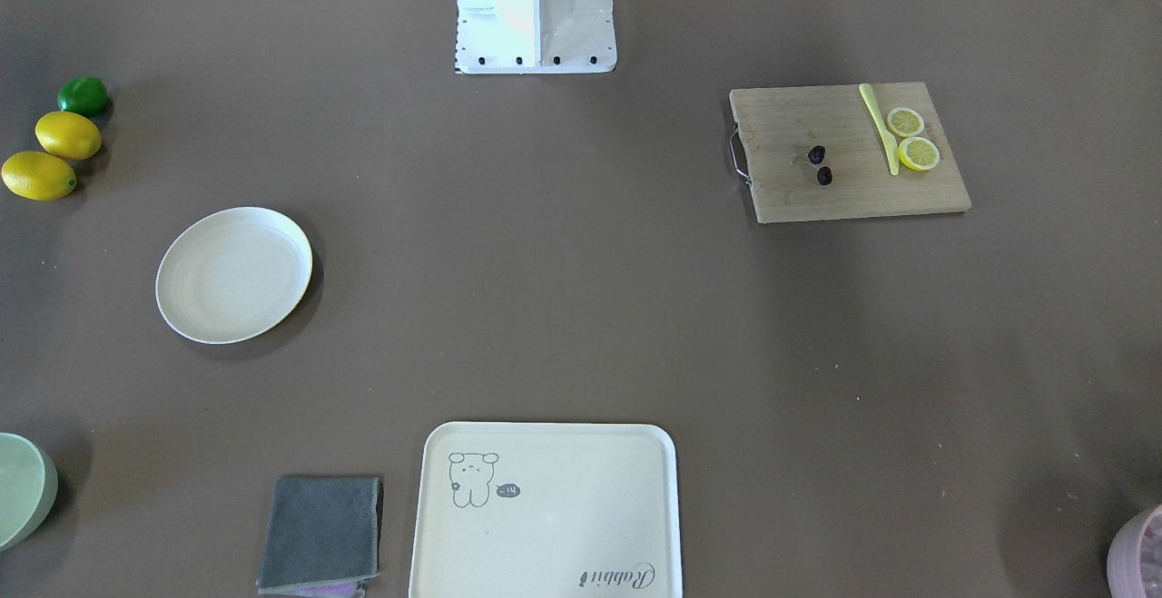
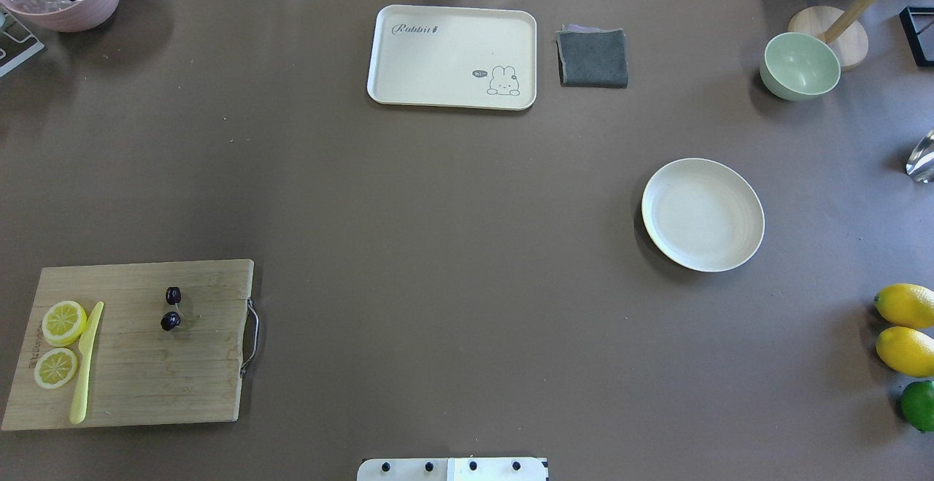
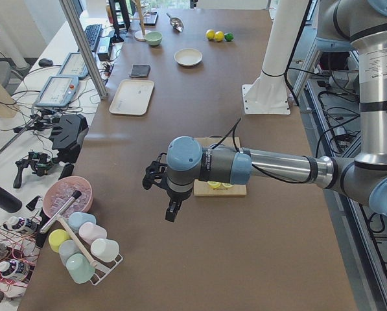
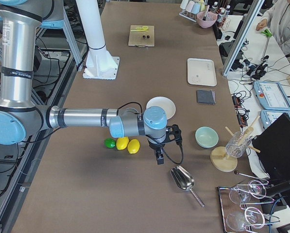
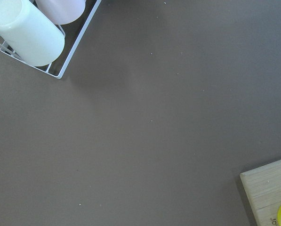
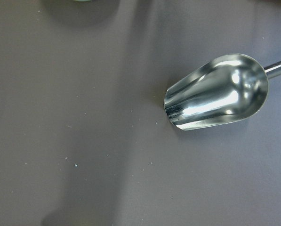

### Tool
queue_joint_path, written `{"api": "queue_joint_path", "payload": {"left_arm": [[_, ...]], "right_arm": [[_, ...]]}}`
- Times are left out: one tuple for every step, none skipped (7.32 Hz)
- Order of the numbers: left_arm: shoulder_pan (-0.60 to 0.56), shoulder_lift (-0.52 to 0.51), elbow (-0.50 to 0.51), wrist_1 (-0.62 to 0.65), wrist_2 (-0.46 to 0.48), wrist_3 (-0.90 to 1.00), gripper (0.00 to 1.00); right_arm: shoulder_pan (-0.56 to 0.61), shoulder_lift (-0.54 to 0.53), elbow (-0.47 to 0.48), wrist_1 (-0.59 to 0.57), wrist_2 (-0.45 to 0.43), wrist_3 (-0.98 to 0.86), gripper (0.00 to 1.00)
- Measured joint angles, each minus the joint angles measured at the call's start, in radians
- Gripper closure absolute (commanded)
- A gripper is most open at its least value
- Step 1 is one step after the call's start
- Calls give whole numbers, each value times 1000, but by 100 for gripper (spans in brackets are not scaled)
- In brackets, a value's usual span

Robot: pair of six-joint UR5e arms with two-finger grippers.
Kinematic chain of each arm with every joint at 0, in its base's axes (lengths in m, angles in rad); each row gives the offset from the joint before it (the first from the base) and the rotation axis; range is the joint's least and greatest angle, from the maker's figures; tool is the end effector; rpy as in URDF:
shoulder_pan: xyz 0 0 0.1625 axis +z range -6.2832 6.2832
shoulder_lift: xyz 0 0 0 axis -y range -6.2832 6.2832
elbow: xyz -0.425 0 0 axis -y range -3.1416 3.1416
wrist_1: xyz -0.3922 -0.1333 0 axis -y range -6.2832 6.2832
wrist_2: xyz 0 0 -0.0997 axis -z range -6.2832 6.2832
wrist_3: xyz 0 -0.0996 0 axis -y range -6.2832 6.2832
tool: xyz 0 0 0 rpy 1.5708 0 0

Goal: Place red cherry on plate

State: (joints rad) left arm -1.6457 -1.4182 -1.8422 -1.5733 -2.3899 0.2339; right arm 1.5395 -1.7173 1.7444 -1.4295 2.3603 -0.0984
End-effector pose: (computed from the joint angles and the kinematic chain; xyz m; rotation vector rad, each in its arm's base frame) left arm -0.0927 -0.4263 0.5915 0.2393 0.7921 0.1995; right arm 0.0488 -0.4418 0.6248 0.1861 -0.7829 -0.1891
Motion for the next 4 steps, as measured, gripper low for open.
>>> {"api": "queue_joint_path", "payload": {"left_arm": [[2, 0, 0, 0, 0, -1, 2], [4, -1, -1, 0, -1, -3, 2], [5, -1, -1, -1, -1, -6, 2], [5, -1, -2, -1, -2, -10, 2]], "right_arm": [[-20, 0, -2, 23, 20, 14, 0], [-53, 3, 0, 42, 45, 65, 0], [-100, 8, 2, 88, 71, 153, 0], [-154, 8, -5, 183, 91, 251, 1]]}}
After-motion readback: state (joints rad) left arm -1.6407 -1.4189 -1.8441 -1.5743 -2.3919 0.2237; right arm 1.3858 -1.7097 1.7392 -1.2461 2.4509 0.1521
